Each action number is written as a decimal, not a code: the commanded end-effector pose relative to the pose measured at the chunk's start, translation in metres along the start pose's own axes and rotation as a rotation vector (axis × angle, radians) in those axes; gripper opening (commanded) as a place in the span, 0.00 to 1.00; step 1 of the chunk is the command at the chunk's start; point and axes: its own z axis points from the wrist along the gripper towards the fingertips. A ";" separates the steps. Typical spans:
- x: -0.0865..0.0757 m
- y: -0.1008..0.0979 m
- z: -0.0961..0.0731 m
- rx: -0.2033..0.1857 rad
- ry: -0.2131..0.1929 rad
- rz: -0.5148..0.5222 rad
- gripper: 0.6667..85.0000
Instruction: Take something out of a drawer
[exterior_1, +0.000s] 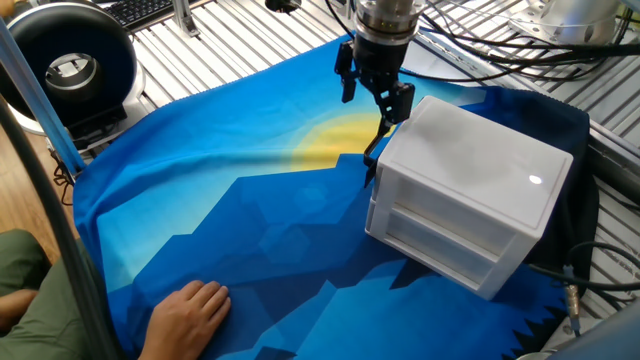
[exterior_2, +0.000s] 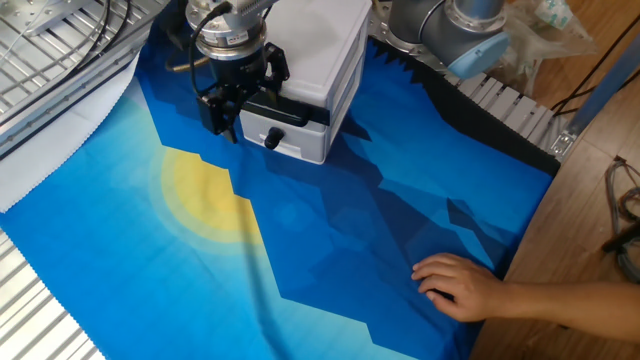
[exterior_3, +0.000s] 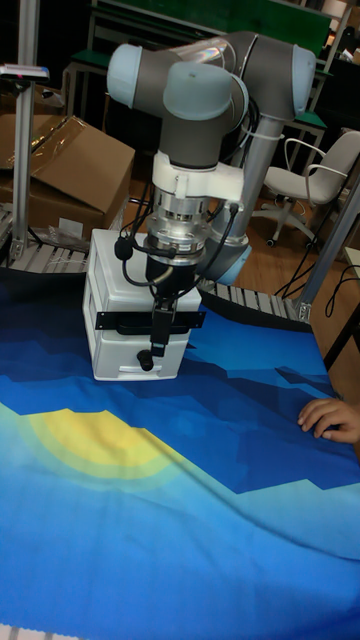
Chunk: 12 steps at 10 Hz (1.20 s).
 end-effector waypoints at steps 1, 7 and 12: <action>-0.006 -0.006 0.001 0.008 -0.009 -0.002 1.00; -0.005 -0.021 0.011 0.040 0.014 -0.013 0.94; -0.003 -0.016 -0.001 0.018 0.034 -0.008 0.95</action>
